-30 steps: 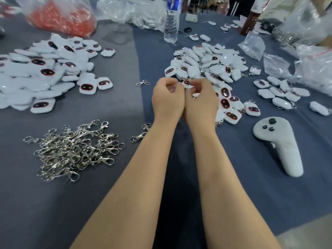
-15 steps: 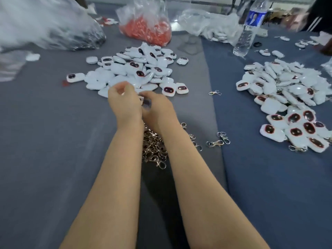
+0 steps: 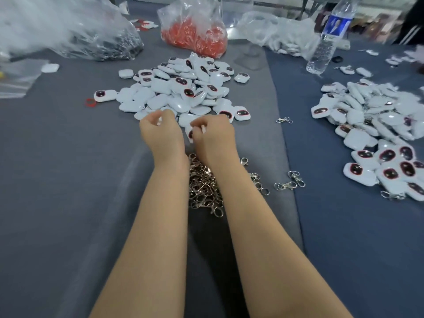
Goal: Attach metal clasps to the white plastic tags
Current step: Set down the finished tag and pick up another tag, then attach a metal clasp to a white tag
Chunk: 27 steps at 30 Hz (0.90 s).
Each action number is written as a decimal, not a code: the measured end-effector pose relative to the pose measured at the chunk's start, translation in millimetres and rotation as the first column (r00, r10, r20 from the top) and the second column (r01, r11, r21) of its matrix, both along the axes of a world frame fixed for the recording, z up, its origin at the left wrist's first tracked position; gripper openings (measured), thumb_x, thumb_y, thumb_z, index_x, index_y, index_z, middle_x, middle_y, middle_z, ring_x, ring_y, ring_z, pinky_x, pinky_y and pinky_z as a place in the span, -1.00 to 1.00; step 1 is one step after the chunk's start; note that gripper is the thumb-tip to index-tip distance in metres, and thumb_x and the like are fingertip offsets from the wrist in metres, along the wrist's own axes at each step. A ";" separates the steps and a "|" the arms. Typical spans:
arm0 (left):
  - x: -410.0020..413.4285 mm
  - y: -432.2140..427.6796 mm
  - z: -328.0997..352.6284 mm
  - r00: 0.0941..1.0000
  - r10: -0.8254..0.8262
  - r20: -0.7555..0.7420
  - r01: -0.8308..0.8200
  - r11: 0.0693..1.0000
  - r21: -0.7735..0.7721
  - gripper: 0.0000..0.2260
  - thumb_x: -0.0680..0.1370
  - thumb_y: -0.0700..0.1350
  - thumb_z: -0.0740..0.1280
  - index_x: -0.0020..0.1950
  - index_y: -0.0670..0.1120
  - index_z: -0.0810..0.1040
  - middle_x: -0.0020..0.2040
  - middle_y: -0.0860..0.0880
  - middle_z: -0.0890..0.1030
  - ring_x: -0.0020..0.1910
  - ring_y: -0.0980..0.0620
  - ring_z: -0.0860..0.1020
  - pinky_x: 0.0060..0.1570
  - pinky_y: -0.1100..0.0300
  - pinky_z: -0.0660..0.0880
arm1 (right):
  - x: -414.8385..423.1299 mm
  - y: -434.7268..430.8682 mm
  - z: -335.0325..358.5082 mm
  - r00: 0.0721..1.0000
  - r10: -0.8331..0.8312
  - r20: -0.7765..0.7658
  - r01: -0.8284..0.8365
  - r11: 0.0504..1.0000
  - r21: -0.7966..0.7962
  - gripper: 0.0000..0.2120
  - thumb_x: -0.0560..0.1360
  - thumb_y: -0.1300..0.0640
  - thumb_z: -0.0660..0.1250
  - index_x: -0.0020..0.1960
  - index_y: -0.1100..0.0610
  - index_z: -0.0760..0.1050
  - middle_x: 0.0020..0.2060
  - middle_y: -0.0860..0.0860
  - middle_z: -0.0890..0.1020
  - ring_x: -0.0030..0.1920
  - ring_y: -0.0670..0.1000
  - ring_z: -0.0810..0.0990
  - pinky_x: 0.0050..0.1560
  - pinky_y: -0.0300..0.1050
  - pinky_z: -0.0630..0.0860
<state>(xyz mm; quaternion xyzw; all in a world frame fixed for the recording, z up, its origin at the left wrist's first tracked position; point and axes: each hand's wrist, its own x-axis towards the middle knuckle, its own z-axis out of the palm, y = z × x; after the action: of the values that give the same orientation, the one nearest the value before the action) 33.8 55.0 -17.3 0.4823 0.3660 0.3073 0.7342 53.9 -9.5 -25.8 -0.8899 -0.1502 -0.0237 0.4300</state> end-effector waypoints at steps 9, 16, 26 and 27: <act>4.6 -51.2 9.3 0.904 -0.421 0.078 0.418 0.907 0.056 -0.86 0.56 -0.13 0.28 -0.18 -0.13 0.49 -0.27 -0.08 0.53 -0.30 0.00 0.49 -0.32 0.25 0.44 | 1.0 -54.5 19.3 0.983 -0.048 -0.177 0.126 0.878 0.462 -0.83 0.43 0.25 0.38 -0.27 0.07 0.46 -0.31 0.04 0.58 -0.25 0.04 0.58 0.03 0.14 0.58; 11.6 -63.1 4.1 0.927 -0.353 0.126 0.347 0.936 0.065 -0.91 0.58 -0.20 0.25 -0.12 -0.10 0.50 -0.17 -0.06 0.59 -0.26 0.12 0.60 -0.32 0.30 0.53 | -1.5 -95.2 -1.0 0.988 0.111 -0.105 -0.133 0.962 -0.240 -0.68 0.43 -0.09 0.41 0.16 -0.04 0.56 -0.06 -0.01 0.57 -0.08 -0.02 0.45 -0.01 -0.16 0.40; 6.8 -64.0 -1.7 0.930 -0.318 0.187 0.320 0.947 0.016 -0.82 0.57 -0.24 0.25 0.17 -0.12 0.45 -0.09 -0.10 0.58 -0.43 0.15 0.62 -0.44 0.35 0.49 | 2.0 -94.7 -15.8 1.000 0.008 0.013 -0.005 0.987 -0.162 -0.91 0.53 0.07 0.33 -0.10 0.07 0.46 -0.20 -0.05 0.54 -0.12 0.00 0.49 -0.09 -0.21 0.40; 5.5 -64.8 -3.2 0.928 -0.330 0.171 0.330 0.943 0.032 -0.82 0.58 -0.25 0.24 0.17 -0.10 0.45 -0.08 -0.09 0.57 -0.44 0.15 0.61 -0.44 0.34 0.50 | 3.3 -96.6 -16.5 1.000 -0.031 0.000 0.031 0.996 -0.087 -0.90 0.54 0.09 0.31 -0.13 0.07 0.43 -0.27 -0.09 0.50 -0.17 -0.03 0.46 -0.19 -0.27 0.34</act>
<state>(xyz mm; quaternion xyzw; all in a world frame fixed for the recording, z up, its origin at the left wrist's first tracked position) 39.3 -9.8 -20.6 0.5092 0.2136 0.2210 0.8039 57.2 -106.1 -42.4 -0.9100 -0.1371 -0.0234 0.3906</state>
